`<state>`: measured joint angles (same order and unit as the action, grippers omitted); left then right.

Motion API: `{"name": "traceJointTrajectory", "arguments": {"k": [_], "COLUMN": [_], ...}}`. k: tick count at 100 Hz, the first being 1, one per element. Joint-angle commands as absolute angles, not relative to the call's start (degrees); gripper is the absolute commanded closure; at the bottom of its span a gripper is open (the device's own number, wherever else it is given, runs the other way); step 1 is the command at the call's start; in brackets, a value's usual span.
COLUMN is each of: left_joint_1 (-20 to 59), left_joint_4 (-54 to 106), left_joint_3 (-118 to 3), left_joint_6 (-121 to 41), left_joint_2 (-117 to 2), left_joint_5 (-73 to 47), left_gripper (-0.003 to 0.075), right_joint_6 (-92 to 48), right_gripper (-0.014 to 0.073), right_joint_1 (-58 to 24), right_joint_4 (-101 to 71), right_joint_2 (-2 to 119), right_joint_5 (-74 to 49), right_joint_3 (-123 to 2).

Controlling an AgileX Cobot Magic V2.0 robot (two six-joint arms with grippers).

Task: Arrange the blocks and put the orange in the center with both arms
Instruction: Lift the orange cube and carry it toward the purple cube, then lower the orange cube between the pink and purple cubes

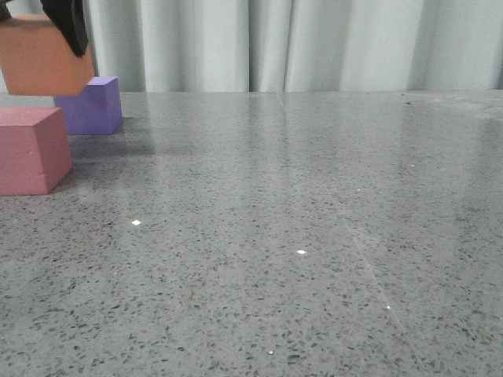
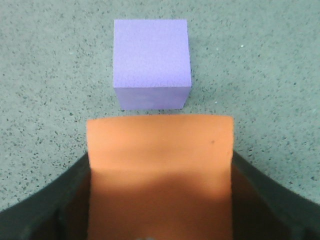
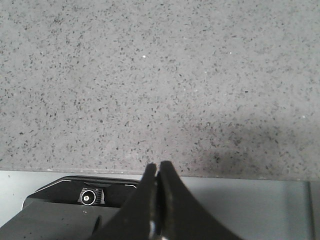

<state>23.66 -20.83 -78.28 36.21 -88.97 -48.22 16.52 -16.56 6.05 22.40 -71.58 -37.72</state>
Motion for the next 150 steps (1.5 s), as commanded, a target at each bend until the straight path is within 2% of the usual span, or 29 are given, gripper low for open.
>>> {"name": "traceJointTrajectory", "arguments": {"k": [1,150], "left_joint_1": [23.50,22.10], "left_joint_4": [-21.41,-19.48], "left_joint_3": [-79.62,-76.42], "left_joint_6": [36.35,34.49], "left_joint_2": [-87.66,-88.01], "left_joint_5": [-44.90,-40.43], "left_gripper": [0.0522,0.0522], "right_joint_6": [16.02,16.02], "right_gripper": [0.0661,0.0661], "right_joint_1": [-16.21,-16.21], "right_joint_4": [6.73,6.73], "right_joint_2": [22.81,22.81], "right_joint_5": [-69.04,-69.04], "right_joint_3": [-39.07,-39.07]}}
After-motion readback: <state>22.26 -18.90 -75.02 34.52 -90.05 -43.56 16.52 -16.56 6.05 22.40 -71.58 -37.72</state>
